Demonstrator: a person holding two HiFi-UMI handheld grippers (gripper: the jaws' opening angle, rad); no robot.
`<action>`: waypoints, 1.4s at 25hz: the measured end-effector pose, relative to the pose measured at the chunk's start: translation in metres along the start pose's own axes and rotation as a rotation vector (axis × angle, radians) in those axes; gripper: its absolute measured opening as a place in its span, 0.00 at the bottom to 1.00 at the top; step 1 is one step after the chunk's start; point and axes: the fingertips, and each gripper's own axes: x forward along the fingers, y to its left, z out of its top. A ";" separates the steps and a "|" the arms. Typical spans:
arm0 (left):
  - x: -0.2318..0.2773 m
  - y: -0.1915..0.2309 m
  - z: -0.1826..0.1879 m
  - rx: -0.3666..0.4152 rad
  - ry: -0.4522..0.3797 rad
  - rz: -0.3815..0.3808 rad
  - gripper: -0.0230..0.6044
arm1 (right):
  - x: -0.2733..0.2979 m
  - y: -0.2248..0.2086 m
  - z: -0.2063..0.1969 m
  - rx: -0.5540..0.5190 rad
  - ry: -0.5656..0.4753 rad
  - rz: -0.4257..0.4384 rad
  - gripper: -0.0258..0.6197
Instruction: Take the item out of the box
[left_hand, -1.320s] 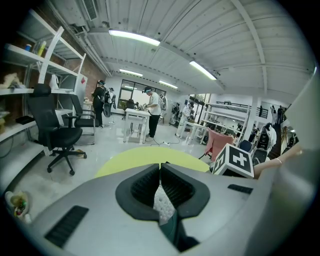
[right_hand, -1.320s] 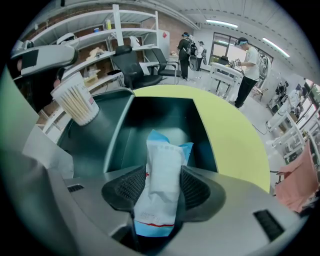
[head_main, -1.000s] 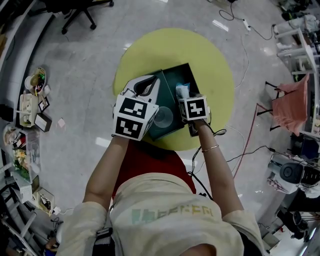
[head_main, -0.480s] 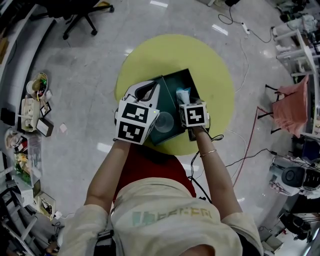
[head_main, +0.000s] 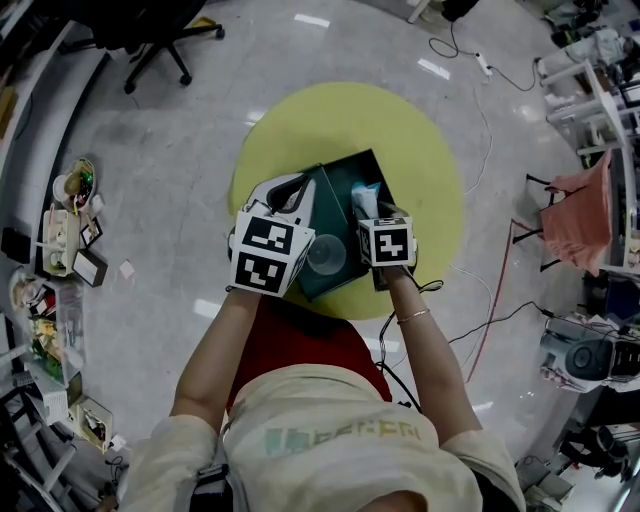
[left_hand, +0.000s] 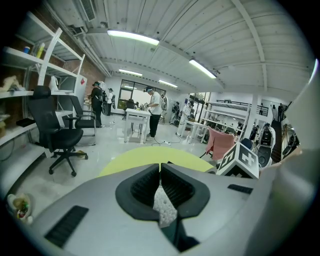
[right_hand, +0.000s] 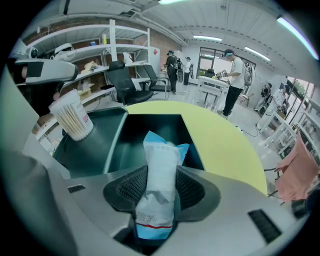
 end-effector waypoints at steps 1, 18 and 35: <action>0.000 0.001 0.001 0.001 -0.002 0.000 0.08 | -0.001 0.000 0.002 0.003 -0.011 0.000 0.35; -0.006 -0.007 0.008 0.023 -0.010 -0.009 0.08 | -0.033 -0.007 0.021 0.054 -0.139 -0.010 0.35; -0.026 -0.020 0.009 0.063 -0.034 -0.001 0.08 | -0.085 -0.002 0.032 0.126 -0.295 -0.010 0.36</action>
